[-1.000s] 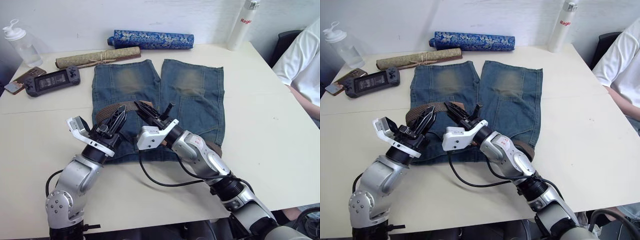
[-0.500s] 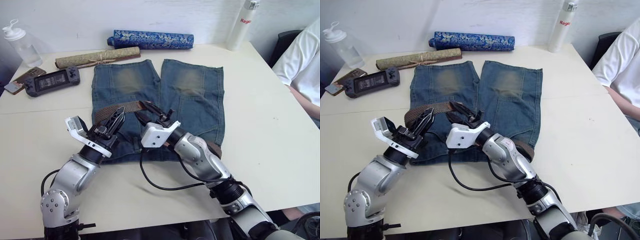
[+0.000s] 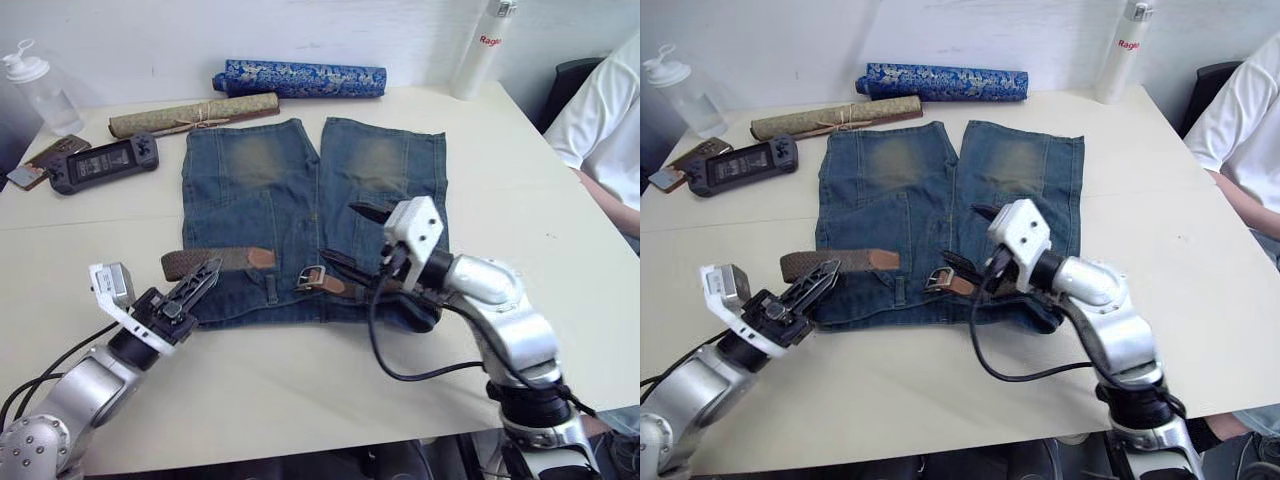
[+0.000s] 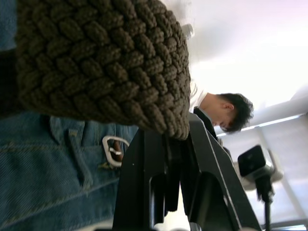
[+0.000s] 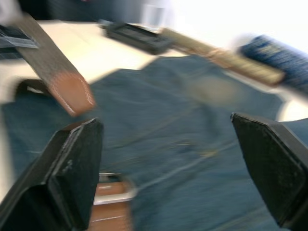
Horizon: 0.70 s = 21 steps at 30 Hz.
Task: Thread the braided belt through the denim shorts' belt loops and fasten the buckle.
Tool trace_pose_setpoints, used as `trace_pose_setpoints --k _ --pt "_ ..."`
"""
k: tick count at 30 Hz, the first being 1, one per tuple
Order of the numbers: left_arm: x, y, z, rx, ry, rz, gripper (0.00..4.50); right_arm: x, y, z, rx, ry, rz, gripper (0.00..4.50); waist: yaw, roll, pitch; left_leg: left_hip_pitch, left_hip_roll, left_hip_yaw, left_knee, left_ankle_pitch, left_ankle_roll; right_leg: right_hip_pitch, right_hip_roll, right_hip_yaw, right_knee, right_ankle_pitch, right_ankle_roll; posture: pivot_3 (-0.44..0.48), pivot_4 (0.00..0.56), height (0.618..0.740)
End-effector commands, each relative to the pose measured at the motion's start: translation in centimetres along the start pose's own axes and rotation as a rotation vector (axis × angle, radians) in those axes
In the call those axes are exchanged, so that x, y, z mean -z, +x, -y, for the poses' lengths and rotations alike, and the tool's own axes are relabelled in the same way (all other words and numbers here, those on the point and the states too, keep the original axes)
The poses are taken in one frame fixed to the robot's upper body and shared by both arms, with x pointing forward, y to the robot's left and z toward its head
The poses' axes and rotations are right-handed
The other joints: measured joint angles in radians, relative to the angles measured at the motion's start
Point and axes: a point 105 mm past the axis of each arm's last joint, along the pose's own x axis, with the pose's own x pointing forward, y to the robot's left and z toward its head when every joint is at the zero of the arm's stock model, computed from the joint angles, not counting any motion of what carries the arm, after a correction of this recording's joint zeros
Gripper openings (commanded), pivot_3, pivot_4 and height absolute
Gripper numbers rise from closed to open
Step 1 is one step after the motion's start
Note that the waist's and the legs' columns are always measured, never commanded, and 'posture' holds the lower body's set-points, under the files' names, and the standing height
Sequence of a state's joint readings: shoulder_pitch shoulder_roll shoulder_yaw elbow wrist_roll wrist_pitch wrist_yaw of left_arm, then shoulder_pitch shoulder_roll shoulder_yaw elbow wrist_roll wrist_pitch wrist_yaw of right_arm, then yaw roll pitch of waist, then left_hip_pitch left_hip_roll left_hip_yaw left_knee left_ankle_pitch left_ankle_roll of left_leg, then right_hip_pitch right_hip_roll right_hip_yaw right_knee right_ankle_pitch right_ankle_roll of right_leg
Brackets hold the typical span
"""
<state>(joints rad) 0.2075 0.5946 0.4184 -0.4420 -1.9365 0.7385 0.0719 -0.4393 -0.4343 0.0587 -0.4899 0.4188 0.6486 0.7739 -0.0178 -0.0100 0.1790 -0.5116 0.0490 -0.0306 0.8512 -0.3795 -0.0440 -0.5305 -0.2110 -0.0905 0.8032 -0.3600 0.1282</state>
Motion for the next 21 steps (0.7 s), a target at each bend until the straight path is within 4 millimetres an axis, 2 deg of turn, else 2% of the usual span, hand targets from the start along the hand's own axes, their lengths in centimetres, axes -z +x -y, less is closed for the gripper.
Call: trace_pose_setpoints --k 1,6,14,21 --pt "-1.0 -0.2 -0.8 -0.026 0.055 0.005 0.0 -1.3 -1.6 -2.9 -0.213 0.148 -0.007 4.47 0.011 0.0 0.0 0.0 0.0 0.0 -0.001 0.0 0.0 0.0 0.0 0.0 -0.001 0.0 0.0 0.0 0.15 0.645" --pt "-2.0 -0.7 -2.3 -0.109 0.093 0.024 0.0 -1.6 -2.2 -3.6 -0.269 0.212 -0.036 4.47 0.019 0.0 0.0 0.0 0.0 0.001 -0.002 0.0 0.0 0.002 0.0 0.0 -0.004 0.001 0.002 0.0 0.15 0.645" --pt "-1.5 -0.6 -2.5 -0.081 0.073 -0.01 0.0 -1.8 -2.1 -3.6 -0.254 0.219 -0.028 4.47 0.018 0.0 0.0 0.001 0.0 0.001 -0.004 0.0 0.0 0.002 0.0 0.0 -0.006 0.002 0.003 0.0 0.15 0.645" --pt "-0.4 -0.5 -4.4 -0.157 0.07 -0.068 0.0 -2.0 -2.1 -3.6 -0.243 0.208 -0.026 4.47 0.018 0.0 0.0 0.002 0.0 0.001 -0.005 0.0 0.0 0.002 0.0 0.0 -0.007 0.003 0.004 0.0 0.15 0.645"
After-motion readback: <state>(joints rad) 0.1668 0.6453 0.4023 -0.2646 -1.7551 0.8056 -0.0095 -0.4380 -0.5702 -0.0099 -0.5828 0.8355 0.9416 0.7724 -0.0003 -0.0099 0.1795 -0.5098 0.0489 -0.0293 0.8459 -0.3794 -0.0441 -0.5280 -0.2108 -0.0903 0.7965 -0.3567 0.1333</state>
